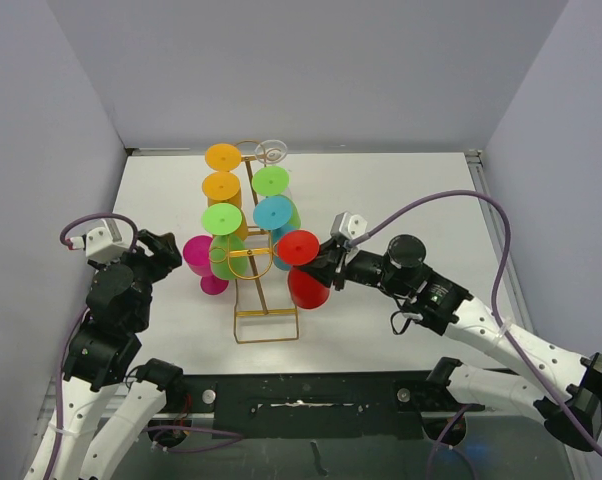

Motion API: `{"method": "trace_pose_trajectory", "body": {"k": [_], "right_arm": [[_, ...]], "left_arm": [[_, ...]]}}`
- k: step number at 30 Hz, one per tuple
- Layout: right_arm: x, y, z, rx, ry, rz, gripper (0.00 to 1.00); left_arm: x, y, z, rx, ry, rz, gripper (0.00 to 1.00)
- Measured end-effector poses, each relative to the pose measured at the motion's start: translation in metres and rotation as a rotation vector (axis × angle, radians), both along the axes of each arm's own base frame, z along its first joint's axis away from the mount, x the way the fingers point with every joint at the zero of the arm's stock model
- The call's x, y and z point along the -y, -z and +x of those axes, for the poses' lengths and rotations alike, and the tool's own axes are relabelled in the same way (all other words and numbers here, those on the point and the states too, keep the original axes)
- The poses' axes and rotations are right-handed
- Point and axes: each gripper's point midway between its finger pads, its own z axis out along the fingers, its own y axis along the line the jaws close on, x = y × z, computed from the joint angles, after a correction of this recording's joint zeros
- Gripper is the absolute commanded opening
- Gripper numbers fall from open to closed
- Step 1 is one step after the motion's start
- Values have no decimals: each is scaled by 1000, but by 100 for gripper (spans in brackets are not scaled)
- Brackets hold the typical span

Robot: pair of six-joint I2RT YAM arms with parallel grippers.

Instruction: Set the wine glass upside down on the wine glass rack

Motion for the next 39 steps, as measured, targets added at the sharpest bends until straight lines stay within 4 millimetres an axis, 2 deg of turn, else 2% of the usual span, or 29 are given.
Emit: {"method": "trace_pose_trajectory", "body": {"k": [23,32,39], "right_arm": [[-18,6,6,-1,-27,0,1],[-21,6,5,-4,-40,-3,14],[-24,8,4,-18,-52,-7,34]], "left_arm": [[1,3,-1,-12,6,3,69],[1,3,-1,-14,6,4,69],[2,10,1,-32,6,9,69]]}}
